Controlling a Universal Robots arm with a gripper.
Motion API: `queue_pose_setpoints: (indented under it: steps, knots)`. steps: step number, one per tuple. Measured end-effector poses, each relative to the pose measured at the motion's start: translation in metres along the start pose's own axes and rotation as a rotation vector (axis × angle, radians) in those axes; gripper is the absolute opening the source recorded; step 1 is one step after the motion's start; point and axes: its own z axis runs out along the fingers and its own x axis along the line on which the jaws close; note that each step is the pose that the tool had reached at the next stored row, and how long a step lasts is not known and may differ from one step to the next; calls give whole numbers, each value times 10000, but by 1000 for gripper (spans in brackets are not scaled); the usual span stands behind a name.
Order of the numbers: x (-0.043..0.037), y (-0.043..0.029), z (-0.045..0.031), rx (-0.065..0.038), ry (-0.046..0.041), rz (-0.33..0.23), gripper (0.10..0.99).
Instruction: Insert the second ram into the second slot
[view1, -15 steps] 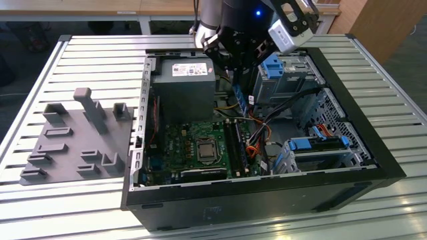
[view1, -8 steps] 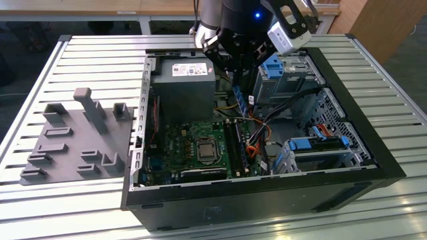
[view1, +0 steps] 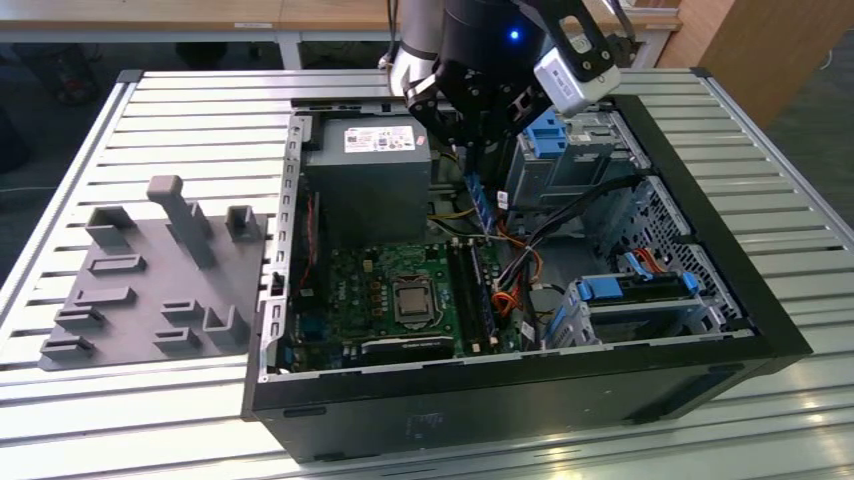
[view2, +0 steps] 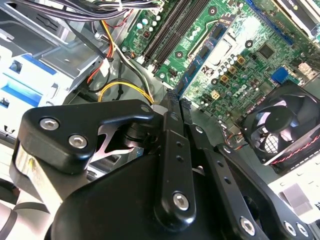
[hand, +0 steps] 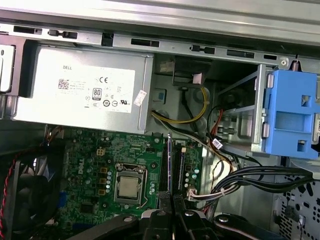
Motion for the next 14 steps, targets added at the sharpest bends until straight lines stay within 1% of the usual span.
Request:
queue_pose_setpoints:
  steps: [14]
  knots:
    - [1, -3, 46, -2, -1, 0, 133]
